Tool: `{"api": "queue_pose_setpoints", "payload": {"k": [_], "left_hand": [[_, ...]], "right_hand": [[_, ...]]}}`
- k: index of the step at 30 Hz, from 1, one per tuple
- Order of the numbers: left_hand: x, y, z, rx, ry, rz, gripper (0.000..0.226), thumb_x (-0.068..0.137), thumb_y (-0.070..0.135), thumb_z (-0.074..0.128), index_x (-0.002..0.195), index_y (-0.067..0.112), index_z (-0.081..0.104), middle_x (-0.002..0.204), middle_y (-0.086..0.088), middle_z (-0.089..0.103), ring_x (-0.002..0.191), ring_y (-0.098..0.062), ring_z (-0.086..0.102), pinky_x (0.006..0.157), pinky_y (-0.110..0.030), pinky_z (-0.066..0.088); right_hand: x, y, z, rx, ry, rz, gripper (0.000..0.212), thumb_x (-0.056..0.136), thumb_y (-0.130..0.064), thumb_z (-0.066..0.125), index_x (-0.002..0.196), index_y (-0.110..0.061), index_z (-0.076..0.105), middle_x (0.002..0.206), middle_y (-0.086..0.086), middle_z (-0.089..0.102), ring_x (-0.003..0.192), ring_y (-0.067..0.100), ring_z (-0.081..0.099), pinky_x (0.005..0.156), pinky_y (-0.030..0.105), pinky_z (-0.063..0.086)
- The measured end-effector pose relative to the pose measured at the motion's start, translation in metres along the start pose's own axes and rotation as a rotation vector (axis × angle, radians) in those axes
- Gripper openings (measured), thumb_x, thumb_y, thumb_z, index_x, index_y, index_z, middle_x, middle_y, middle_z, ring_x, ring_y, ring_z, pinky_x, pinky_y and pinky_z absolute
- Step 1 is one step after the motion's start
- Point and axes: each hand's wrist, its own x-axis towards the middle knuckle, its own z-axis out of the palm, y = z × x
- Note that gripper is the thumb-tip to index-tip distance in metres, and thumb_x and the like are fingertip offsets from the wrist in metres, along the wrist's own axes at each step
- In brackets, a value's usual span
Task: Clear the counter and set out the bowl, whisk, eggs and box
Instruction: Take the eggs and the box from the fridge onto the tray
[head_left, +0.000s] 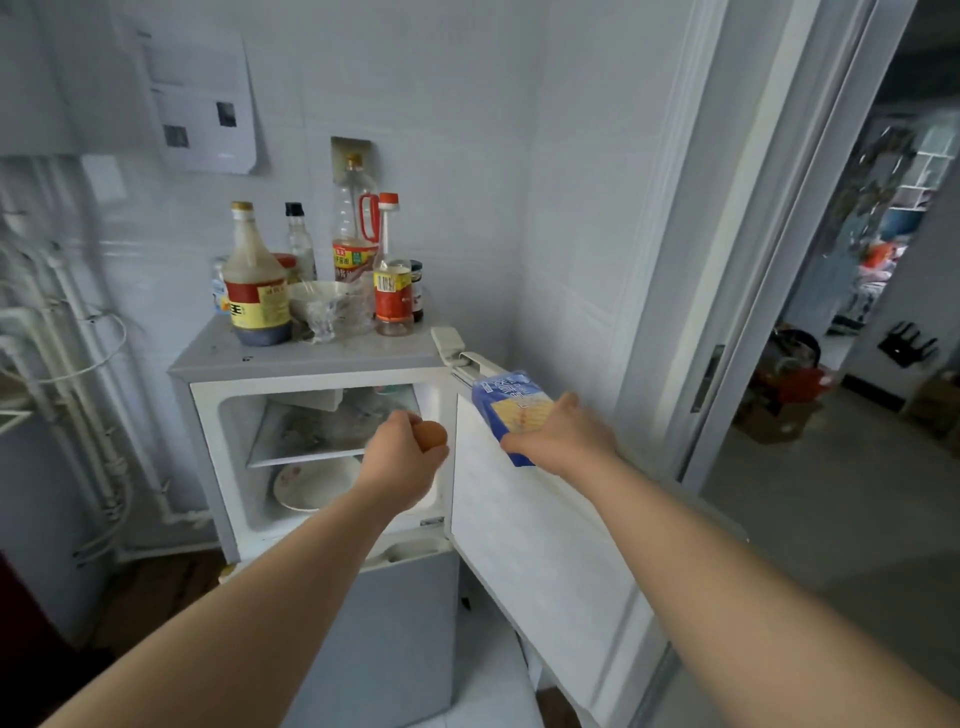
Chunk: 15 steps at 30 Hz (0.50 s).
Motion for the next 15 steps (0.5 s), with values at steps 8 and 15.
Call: {"api": "queue_pose_setpoints", "payload": {"k": [8, 15], "left_hand": [[-0.03, -0.011, -0.041, -0.023, 0.121, -0.02, 0.033, 0.085, 0.018, 0.067, 0.113, 0.007, 0.053, 0.095, 0.001, 0.052, 0.088, -0.018, 0.048, 0.074, -0.026, 0.036], [-0.046, -0.033, -0.088, -0.009, 0.194, -0.064, 0.038, 0.085, 0.017, 0.066, 0.119, 0.006, 0.052, 0.104, -0.004, 0.061, 0.094, -0.022, 0.056, 0.076, -0.027, 0.04]], "right_hand": [[-0.038, -0.029, -0.002, 0.093, -0.103, -0.074, 0.074, 0.062, -0.052, 0.068, 0.116, -0.012, 0.037, 0.101, 0.0, 0.053, 0.105, 0.024, 0.057, 0.098, 0.039, 0.044], [-0.066, -0.074, 0.022, 0.225, -0.237, -0.203, 0.099, 0.037, -0.067, 0.066, 0.118, -0.013, 0.048, 0.103, 0.002, 0.064, 0.091, 0.022, 0.064, 0.069, 0.03, 0.052]]}}
